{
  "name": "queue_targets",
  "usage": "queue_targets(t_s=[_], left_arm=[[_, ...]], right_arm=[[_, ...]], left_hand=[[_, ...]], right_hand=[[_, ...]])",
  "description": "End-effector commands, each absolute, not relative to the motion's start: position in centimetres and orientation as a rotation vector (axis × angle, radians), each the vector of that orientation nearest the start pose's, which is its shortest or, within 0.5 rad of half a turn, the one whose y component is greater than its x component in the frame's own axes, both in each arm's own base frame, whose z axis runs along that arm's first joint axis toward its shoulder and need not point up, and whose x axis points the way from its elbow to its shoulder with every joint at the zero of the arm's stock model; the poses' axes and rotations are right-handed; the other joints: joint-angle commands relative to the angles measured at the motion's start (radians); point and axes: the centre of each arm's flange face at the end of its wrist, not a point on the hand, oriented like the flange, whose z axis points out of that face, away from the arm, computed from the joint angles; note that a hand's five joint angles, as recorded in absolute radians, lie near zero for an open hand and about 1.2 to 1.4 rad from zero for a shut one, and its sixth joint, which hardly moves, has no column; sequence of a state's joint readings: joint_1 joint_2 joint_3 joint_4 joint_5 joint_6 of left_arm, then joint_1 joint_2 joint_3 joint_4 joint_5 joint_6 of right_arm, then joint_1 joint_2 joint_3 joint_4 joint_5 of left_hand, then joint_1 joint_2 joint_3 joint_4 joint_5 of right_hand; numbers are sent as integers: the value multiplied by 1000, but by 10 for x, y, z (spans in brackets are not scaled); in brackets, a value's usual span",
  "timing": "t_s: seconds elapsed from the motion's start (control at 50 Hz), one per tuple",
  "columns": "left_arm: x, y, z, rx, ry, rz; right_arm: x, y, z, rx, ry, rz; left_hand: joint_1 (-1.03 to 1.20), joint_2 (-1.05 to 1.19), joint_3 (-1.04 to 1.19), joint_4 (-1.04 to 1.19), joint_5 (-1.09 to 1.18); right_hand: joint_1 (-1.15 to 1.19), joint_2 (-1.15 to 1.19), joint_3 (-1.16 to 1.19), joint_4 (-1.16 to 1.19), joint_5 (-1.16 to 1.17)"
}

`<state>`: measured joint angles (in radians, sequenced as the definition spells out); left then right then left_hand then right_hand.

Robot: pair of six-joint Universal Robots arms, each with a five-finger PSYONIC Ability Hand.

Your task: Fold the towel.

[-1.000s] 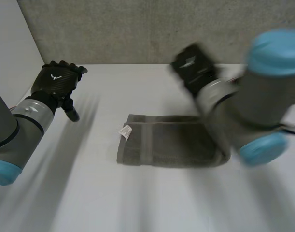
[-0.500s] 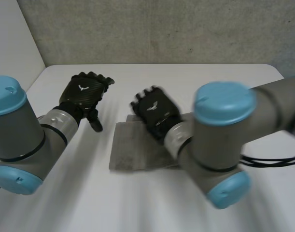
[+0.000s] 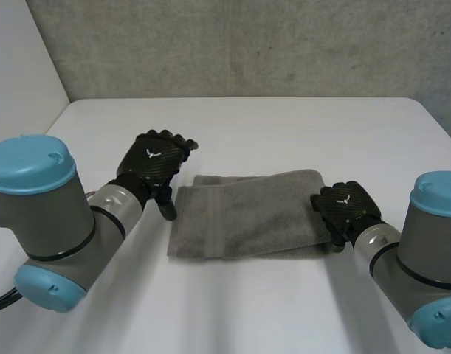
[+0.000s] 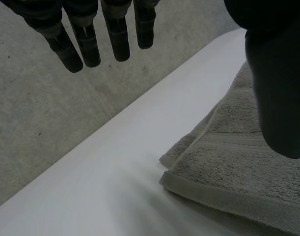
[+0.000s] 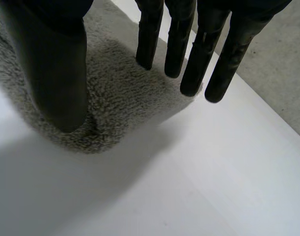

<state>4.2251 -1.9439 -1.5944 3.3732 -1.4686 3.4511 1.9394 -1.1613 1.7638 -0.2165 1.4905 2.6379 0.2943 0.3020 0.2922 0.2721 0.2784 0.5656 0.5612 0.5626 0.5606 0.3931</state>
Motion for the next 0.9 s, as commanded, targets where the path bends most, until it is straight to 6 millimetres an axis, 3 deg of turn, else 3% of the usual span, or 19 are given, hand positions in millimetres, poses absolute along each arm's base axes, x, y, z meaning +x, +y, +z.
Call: queue_targets(t_s=[0.02, 0.1, 0.3, 0.36, 0.46, 0.5, 0.54, 0.56, 0.6, 0.62, 0.66, 0.72, 0.76, 0.78, 0.82, 0.9], left_arm=[[-293, -254, 197, 1072, 2309, -2139], [-292, -254, 197, 1064, 2308, -2136], [-292, -254, 198, 1063, 2310, -2137], [-292, -254, 198, 1062, 2308, -2135], [-292, -254, 201, 1058, 2302, -2146], [-292, -254, 202, 1054, 2298, -2151], [-292, -255, 206, 1042, 2292, -2169], [-292, -255, 206, 1042, 2292, -2169], [-291, -257, 218, 996, 2281, -2222], [-291, -257, 218, 995, 2281, -2222], [-286, -261, 236, 879, 2272, -2293], [-284, -264, 243, 812, 2276, -2324], [-278, -269, 252, 697, 2289, -2360], [-278, -269, 252, 696, 2289, -2360], [-272, -274, 255, 625, 2305, -2373], [-270, -274, 253, 603, 2330, -2363]], right_arm=[[249, -261, 125, -1180, 2364, -1732], [249, -263, 124, -1172, 2366, -1737], [251, -259, 123, -1159, 2361, -1719], [250, -262, 124, -1166, 2365, -1740], [250, -272, 144, -1140, 2358, -1848], [250, -276, 156, -1137, 2342, -1908], [257, -280, 184, -1181, 2251, -2040], [257, -280, 184, -1181, 2250, -2041], [289, -262, 213, -1279, 2052, -2146], [290, -262, 213, -1280, 2051, -2146], [334, -228, 234, -1385, 1816, -2183], [350, -215, 239, -1415, 1735, -2185], [383, -190, 213, -1546, 1650, -2090], [383, -190, 212, -1547, 1650, -2089], [400, -165, 181, -1741, 1604, -1959], [408, -145, 158, -1920, 1585, -1837]], left_hand=[[-54, -62, -52, -32, -213], [-54, -62, -52, -32, -213], [-54, -62, -52, -32, -213], [-54, -62, -52, -32, -213], [-54, -62, -52, -32, -213], [-54, -62, -52, -32, -213], [-54, -62, -52, -32, -213], [-54, -62, -52, -32, -213], [-54, -62, -52, -32, -213], [-54, -62, -52, -32, -213], [-60, -68, -58, -38, -219], [-63, -71, -61, -41, -222], [-66, -74, -64, -44, -225], [-66, -74, -64, -44, -225], [-69, -77, -67, -47, -228], [-69, -77, -67, -47, -228]], right_hand=[[245, 249, 248, 249, 242], [537, 542, 540, 542, 535], [559, 563, 562, 564, 557], [829, 834, 832, 834, 827], [831, 835, 834, 836, 829], [831, 835, 834, 836, 829], [831, 835, 834, 836, 829], [831, 835, 834, 836, 829], [831, 835, 834, 836, 829], [831, 835, 834, 836, 829], [831, 835, 834, 836, 829], [831, 835, 834, 836, 829], [831, 835, 834, 836, 829], [831, 835, 834, 836, 829], [831, 835, 834, 836, 829], [831, 835, 834, 836, 829]])
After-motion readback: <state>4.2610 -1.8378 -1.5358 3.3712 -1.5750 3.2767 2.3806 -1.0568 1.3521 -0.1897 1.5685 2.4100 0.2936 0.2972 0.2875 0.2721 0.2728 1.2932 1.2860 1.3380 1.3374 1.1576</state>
